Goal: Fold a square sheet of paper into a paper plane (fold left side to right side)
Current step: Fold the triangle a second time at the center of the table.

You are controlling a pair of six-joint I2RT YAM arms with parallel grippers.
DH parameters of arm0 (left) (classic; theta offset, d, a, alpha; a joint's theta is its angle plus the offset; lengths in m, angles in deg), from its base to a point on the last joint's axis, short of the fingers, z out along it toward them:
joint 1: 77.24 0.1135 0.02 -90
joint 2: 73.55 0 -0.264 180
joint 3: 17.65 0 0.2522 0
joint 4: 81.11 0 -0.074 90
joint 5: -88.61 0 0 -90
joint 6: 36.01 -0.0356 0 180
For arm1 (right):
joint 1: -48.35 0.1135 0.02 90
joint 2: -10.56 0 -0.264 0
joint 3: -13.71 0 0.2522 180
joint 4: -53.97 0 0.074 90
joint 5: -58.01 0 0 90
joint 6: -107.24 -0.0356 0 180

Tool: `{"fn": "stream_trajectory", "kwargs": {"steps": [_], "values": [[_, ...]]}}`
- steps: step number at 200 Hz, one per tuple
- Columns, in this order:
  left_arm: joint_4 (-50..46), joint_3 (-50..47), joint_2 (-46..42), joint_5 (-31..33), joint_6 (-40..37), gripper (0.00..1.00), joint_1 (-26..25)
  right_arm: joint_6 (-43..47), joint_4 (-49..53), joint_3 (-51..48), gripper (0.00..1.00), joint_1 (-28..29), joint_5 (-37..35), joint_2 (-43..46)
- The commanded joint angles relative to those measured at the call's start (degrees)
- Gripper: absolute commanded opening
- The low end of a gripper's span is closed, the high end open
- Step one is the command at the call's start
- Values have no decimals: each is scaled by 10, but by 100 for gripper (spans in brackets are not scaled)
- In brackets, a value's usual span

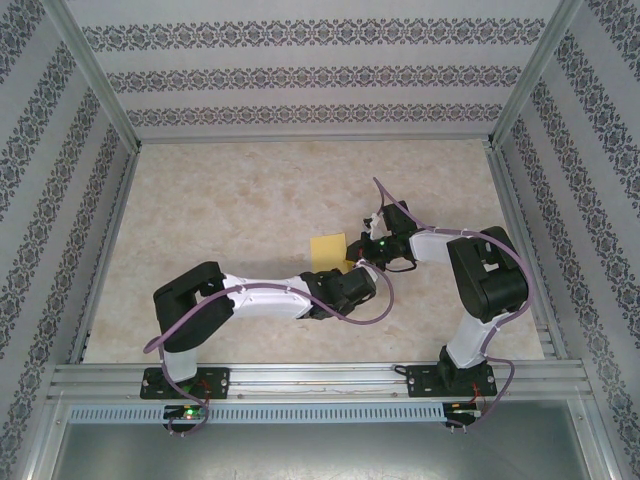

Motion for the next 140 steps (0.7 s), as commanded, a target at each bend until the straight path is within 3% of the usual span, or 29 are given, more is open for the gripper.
{"fn": "stream_trajectory", "kwargs": {"steps": [1, 28, 50, 80, 104, 140], "values": [[-20, 5, -10, 18, -10, 26, -7, 2, 7, -4, 0, -6, -4, 8], [-13, 0, -16, 4, -4, 0, -6, 7, 9, 0, 2, -6, -5, 7], [-13, -2, -24, -8, 11, 0, 0, 15, 12, 7, 8, -7, -3, 16], [-1, -16, -49, -74, 42, 0, 24, 27, 13, 3, 24, -18, -15, 58], [17, -30, -68, -155, 65, 0, 51, 38, 18, -21, 34, -41, -28, 105], [90, -74, -84, -308, 128, 0, 114, 56, 25, -77, 34, -70, -25, 163]]}}
